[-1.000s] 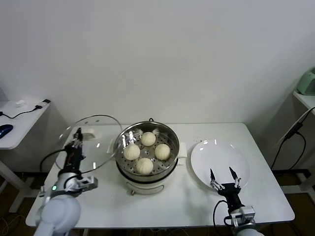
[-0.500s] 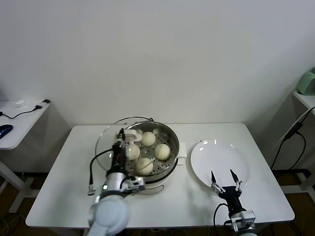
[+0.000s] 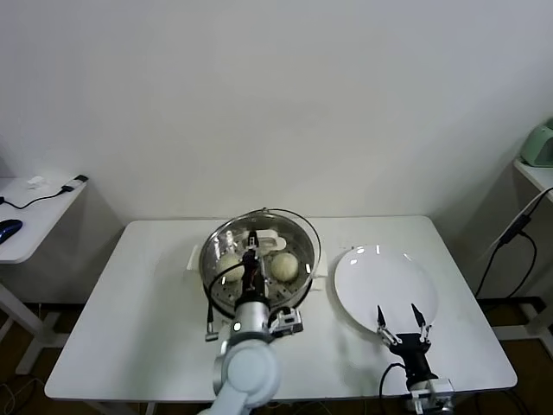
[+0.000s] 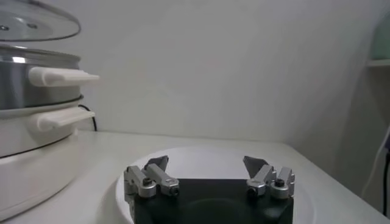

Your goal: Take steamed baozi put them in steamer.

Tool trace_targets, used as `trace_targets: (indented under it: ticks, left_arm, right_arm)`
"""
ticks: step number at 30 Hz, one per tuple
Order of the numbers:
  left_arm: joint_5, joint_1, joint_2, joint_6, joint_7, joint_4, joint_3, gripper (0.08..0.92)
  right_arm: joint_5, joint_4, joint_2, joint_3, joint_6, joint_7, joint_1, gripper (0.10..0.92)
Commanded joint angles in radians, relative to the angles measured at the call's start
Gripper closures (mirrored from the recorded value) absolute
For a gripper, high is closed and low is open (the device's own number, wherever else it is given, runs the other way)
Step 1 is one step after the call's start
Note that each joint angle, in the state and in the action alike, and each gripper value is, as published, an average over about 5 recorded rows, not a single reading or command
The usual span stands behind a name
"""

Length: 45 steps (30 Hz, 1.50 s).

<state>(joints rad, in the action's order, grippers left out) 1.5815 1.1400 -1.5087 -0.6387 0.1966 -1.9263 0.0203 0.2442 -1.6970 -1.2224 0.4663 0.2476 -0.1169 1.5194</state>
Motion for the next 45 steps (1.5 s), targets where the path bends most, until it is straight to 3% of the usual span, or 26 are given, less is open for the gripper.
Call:
trace_targets:
  ticks: [1, 29, 35, 40, 45]
  left_arm:
    - [0.052, -0.022, -0.034, -0.025, -0.002, 0.083, 0.033, 0.870]
    - [0.032, -0.028, 0.041, -0.012, -0.007, 0.086, -0.005, 0.857]
    - [0.010, -0.025, 0.060, -0.014, 0.007, 0.055, -0.002, 0.709]
    - [-0.039, 0.002, 0.105, -0.009, 0.022, -0.041, -0.002, 0.561]
    - [-0.225, 0.065, 0.159, 0.068, -0.085, -0.176, -0.017, 0.423]
  right_arm:
    - [-0.005, 0.011, -0.005, 0.011, 0.018, -0.001, 0.002, 0.203]
    - [-0.042, 0.022, -0.013, 0.000, 0.037, 0.002, -0.002, 0.203]
    - [-0.045, 0.012, -0.006, -0.005, 0.029, 0.002, -0.003, 0.203]
    - [-0.041, 0.003, 0.001, -0.005, 0.019, 0.003, -0.002, 0.203]
    - [-0.015, -0.009, 0.004, -0.010, 0.010, 0.003, -0.004, 0.203]
